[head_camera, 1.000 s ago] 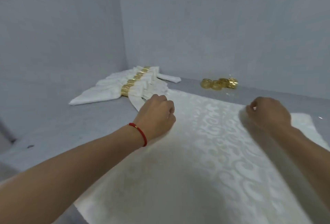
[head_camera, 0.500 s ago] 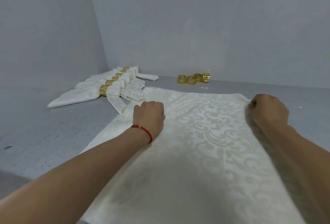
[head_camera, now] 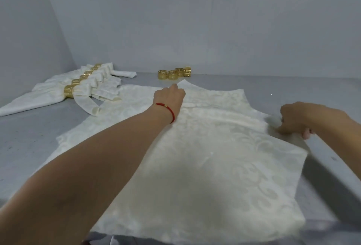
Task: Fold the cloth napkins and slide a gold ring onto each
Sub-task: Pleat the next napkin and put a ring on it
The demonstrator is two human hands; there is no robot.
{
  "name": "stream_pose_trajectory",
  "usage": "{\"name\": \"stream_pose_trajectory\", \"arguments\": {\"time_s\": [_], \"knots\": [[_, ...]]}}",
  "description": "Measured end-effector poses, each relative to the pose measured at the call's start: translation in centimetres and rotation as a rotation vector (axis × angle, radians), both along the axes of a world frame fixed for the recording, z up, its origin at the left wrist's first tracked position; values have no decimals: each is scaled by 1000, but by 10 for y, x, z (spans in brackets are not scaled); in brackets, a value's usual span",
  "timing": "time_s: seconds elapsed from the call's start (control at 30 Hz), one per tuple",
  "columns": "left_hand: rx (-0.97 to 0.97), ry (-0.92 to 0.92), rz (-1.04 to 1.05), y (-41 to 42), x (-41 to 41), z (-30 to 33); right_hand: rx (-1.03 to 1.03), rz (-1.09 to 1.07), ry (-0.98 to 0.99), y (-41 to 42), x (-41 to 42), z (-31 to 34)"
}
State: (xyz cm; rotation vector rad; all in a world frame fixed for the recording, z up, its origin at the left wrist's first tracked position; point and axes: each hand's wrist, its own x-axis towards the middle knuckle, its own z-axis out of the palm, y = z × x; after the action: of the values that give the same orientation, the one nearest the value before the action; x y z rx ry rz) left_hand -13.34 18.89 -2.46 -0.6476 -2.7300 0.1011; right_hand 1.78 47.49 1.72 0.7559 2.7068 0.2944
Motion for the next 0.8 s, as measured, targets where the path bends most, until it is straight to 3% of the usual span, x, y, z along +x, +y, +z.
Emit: {"name": "stream_pose_trajectory", "arguments": {"time_s": [0.07, 0.13, 0.2, 0.27, 0.3, 0.37, 0.47, 0.57, 0.8], "knots": [[-22, -25, -14, 0, 5, -3, 204, 97, 76, -12, 11, 2], [30, -36, -45, -7, 18, -9, 268, 301, 320, -33, 22, -6], [137, -24, -125, -20, 40, -13, -62, 694, 567, -65, 43, -17], [258, -67, -237, -37, 68, -18, -401, 1024, 529, -100, 71, -27], [312, -103, -309, -44, 82, -18, -461, 1101, 453, -112, 84, -32], [418, -166, -450, -65, 116, -22, -488, 1125, 294, -139, 106, -43], [506, -178, -573, -90, 159, -27, -511, 1145, 295, -152, 112, -51], [480, -175, -672, -105, 189, -30, -697, 1054, 285, -154, 108, -48], [501, -428, -656, -125, 207, -18, -996, 773, 285, -152, 98, -29]]}}
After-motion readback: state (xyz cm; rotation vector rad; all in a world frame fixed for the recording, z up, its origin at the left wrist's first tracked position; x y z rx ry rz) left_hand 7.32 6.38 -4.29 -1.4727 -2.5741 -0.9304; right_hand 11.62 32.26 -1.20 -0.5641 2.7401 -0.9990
